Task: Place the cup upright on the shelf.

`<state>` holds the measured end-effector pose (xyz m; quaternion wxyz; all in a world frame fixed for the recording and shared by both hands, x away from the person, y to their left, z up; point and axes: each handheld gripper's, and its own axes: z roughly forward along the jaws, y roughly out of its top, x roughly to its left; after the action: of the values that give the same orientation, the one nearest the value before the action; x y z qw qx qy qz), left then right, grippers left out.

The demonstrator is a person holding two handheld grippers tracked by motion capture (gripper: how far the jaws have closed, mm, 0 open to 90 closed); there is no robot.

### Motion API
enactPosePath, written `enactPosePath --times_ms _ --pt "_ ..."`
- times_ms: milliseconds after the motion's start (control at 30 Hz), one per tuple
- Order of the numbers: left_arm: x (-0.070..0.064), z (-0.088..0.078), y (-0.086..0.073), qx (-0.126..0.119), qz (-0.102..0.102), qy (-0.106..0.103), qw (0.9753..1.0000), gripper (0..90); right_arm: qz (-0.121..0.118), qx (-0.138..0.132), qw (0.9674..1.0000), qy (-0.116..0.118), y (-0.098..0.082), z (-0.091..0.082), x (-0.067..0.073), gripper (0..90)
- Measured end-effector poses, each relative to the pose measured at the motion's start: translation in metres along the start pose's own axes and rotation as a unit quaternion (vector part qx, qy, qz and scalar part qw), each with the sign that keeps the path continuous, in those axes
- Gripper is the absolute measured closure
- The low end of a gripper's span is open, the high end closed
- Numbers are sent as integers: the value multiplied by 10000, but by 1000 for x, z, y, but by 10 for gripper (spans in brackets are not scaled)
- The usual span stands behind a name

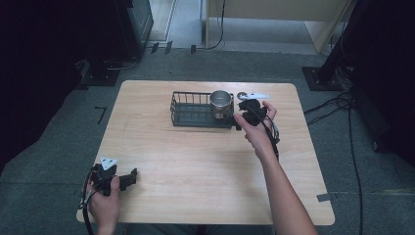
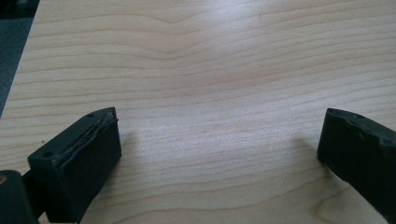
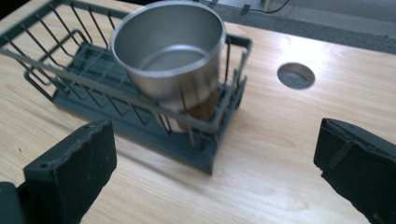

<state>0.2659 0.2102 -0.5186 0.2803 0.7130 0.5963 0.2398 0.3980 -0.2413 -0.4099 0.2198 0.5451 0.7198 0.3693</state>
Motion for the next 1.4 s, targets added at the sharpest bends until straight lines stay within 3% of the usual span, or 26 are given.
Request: enactPosePath --times_ms 833,1400 --pt "0 0 0 -3 0 1 10000 0 242 96 9991 -334 -73 -40 -48 0" --pt "0 0 0 2 6 2 10000 0 434 178 9969 -637 -110 -62 -76 0"
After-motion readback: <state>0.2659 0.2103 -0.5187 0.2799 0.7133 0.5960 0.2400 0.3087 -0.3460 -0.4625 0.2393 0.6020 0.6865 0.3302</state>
